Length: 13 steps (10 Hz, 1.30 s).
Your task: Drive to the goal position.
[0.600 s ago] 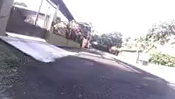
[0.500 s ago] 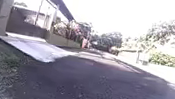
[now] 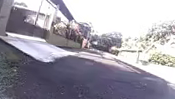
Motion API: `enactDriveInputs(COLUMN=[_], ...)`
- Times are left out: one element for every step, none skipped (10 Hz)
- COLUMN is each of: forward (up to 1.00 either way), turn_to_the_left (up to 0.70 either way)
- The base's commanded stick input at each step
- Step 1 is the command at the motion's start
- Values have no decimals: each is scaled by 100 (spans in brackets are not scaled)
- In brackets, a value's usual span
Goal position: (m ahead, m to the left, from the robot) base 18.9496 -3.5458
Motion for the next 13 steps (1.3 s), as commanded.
enactDriveInputs(forward=[17, 0, 0, 0, 0, 70, 70, 70, 70, 70, 70, 70, 70], turn_to_the_left=[0, 0, 0, 0, 0, -2, -35, -35, -35, -35, -35, -35, -35])
